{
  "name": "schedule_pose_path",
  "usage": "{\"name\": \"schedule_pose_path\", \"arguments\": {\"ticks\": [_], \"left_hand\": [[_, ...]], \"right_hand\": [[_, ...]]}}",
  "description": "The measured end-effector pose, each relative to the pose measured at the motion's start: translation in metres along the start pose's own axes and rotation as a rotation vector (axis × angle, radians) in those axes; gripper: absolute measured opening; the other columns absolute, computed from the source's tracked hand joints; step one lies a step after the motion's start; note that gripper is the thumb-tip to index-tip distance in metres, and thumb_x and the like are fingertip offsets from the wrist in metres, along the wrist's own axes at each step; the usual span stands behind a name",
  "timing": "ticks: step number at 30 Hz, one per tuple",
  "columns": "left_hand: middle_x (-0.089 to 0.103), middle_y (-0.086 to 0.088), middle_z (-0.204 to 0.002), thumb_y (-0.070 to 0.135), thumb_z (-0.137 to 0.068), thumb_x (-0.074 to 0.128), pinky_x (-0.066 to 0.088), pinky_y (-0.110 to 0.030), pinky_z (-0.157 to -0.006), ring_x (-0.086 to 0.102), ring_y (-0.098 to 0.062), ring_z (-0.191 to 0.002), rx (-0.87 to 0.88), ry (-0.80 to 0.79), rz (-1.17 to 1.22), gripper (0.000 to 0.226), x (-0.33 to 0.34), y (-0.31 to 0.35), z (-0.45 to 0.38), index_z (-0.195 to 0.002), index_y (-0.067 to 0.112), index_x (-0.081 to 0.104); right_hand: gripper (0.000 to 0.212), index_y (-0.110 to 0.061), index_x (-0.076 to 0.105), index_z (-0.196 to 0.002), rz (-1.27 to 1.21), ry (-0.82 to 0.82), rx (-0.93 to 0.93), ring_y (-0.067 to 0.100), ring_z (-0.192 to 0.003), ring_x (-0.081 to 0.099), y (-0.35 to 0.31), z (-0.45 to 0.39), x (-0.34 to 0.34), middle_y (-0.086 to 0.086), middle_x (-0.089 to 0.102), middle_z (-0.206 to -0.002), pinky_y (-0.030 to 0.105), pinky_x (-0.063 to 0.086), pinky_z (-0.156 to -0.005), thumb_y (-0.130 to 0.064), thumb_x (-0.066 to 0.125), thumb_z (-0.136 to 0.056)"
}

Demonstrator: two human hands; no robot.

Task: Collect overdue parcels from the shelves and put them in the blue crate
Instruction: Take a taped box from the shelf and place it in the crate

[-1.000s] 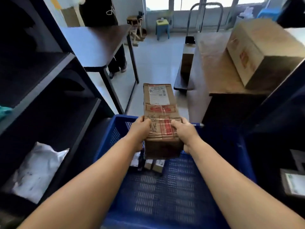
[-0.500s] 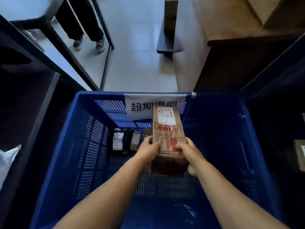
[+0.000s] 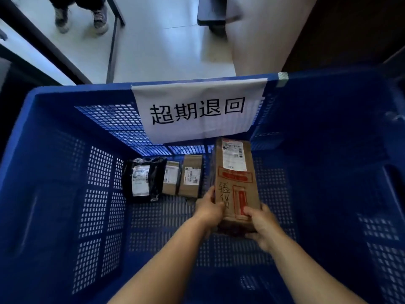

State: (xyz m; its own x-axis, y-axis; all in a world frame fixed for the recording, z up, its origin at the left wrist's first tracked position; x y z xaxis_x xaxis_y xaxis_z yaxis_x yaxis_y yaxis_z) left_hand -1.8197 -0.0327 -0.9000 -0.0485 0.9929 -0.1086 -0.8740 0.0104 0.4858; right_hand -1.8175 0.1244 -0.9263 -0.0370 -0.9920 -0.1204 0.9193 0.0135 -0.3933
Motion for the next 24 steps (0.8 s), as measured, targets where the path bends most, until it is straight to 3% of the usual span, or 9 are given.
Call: {"name": "schedule_pose_path", "arguments": {"ticks": [3,6,9,11,14,18,20,22,24], "left_hand": [[0.049,-0.004,-0.136,0.011,-0.094,0.048,0.055,-0.044,-0.09,0.06,-0.026,-0.113,-0.003,0.006,0.006,0.054,-0.002,-0.015,-0.035,-0.14,0.038,0.039],[0.063,-0.004,-0.122,0.0,-0.092,0.049,0.054,-0.043,-0.093,0.062,-0.022,-0.11,-0.008,-0.01,0.0,0.039,-0.005,-0.035,-0.065,-0.12,0.026,0.053],[0.065,0.0,-0.111,-0.003,-0.092,0.051,0.052,-0.041,-0.096,0.062,-0.018,-0.105,0.029,0.007,-0.005,0.038,-0.015,-0.047,-0.083,-0.113,0.028,0.055],[0.061,0.003,-0.111,-0.01,-0.091,0.049,0.049,-0.039,-0.1,0.059,-0.017,-0.108,0.054,-0.015,0.01,0.048,-0.016,-0.051,-0.09,-0.128,0.022,0.049],[0.055,-0.003,-0.134,-0.01,-0.092,0.041,0.046,-0.038,-0.103,0.055,-0.02,-0.121,0.026,-0.01,0.003,0.064,-0.019,-0.061,-0.101,-0.149,0.019,0.03],[0.055,0.009,-0.117,-0.005,-0.096,0.039,0.05,-0.034,-0.098,0.057,-0.011,-0.106,0.028,-0.007,0.031,0.055,-0.023,-0.064,-0.096,-0.144,0.022,0.035],[0.051,0.012,-0.112,-0.004,-0.096,0.043,0.05,-0.032,-0.095,0.053,-0.009,-0.103,0.054,-0.01,0.036,0.057,-0.026,-0.056,-0.082,-0.146,0.021,0.032],[0.046,0.009,-0.115,-0.001,-0.098,0.043,0.045,-0.025,-0.092,0.045,-0.007,-0.107,0.092,0.014,0.036,0.055,-0.029,-0.042,-0.063,-0.148,0.019,0.03],[0.046,0.003,-0.135,0.005,-0.101,0.04,0.04,-0.021,-0.087,0.045,-0.011,-0.114,0.11,0.058,0.043,0.052,-0.033,-0.026,-0.044,-0.149,0.019,0.027]], "right_hand": [[0.037,-0.025,0.049,-0.132,0.012,0.009,-0.016,0.026,-0.098,0.064,0.01,-0.036,0.011,0.006,0.066,-0.115,0.045,0.055,-0.084,-0.012,0.052,-0.097],[0.034,-0.026,0.05,-0.127,0.03,0.017,-0.052,0.021,-0.095,0.064,0.018,-0.068,0.025,0.003,0.066,-0.11,0.039,0.055,-0.083,-0.009,0.051,-0.097],[0.038,-0.027,0.052,-0.127,0.045,0.024,-0.078,0.022,-0.098,0.064,0.031,-0.094,0.041,0.003,0.067,-0.112,0.041,0.055,-0.087,-0.004,0.05,-0.096],[0.041,-0.033,0.052,-0.123,0.027,0.052,-0.09,0.024,-0.098,0.065,0.036,-0.107,0.048,0.006,0.066,-0.116,0.045,0.057,-0.088,-0.003,0.048,-0.095],[0.052,-0.041,0.046,-0.131,0.02,0.102,-0.061,0.023,-0.094,0.064,0.044,-0.118,0.055,0.004,0.062,-0.119,0.042,0.059,-0.081,-0.002,0.045,-0.095],[0.039,-0.03,0.045,-0.133,0.036,0.1,-0.019,0.022,-0.089,0.064,0.051,-0.116,0.057,0.003,0.065,-0.106,0.037,0.058,-0.078,-0.012,0.047,-0.099],[0.049,-0.03,0.035,-0.143,0.047,0.104,-0.021,0.027,-0.099,0.064,0.045,-0.107,0.056,0.007,0.062,-0.121,0.041,0.057,-0.085,-0.015,0.049,-0.099],[0.058,-0.029,0.026,-0.151,0.047,0.105,-0.058,0.028,-0.106,0.062,0.029,-0.093,0.054,0.005,0.056,-0.134,0.04,0.056,-0.085,-0.02,0.051,-0.099],[0.059,-0.029,0.025,-0.152,0.055,0.09,-0.114,0.027,-0.109,0.06,0.008,-0.07,0.055,0.0,0.052,-0.136,0.038,0.055,-0.083,-0.021,0.052,-0.099]]}}
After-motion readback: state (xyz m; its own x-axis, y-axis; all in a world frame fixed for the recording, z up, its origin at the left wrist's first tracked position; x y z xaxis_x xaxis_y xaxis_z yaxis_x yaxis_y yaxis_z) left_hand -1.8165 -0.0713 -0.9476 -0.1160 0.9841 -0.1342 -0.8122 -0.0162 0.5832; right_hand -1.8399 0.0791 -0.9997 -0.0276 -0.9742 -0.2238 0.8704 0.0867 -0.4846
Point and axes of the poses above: each hand's wrist, its own z-axis away from the middle knuckle, its own x-axis out of the palm, y = z × x, the point moved 9 cm from there along -z, towards the middle knuckle
